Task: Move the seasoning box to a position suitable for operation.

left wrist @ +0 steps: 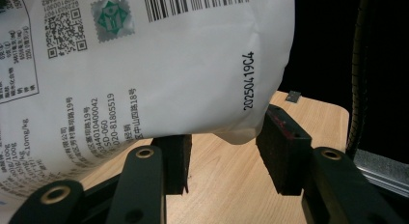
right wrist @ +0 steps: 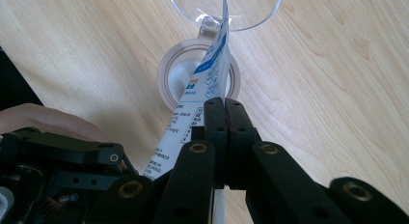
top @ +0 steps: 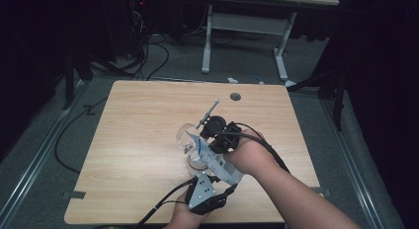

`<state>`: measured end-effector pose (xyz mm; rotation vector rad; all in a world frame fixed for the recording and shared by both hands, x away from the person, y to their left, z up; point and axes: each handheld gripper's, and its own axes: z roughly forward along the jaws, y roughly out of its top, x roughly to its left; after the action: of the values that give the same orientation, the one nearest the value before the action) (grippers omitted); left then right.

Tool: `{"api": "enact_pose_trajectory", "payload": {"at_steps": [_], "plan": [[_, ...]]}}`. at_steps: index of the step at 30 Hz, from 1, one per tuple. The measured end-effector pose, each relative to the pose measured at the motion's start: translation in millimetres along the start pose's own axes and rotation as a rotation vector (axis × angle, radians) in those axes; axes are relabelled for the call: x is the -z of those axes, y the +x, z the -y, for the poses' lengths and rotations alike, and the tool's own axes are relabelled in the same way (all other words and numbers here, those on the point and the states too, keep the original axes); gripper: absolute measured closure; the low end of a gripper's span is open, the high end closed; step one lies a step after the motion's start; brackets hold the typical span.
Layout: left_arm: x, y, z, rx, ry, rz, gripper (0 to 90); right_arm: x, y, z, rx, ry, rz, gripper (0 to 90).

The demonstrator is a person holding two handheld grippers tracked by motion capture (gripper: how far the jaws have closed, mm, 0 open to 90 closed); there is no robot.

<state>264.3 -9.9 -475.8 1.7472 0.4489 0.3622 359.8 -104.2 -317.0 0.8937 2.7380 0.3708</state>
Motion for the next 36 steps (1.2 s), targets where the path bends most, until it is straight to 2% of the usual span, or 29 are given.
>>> {"api": "enact_pose_trajectory", "payload": {"at_steps": [36], "plan": [[1.5, -0.3, -1.2, 0.002, -0.009, 0.005, 57.5, 1.0, 1.1, -0.6, 0.003, -0.004, -0.002, 90.0]]}}
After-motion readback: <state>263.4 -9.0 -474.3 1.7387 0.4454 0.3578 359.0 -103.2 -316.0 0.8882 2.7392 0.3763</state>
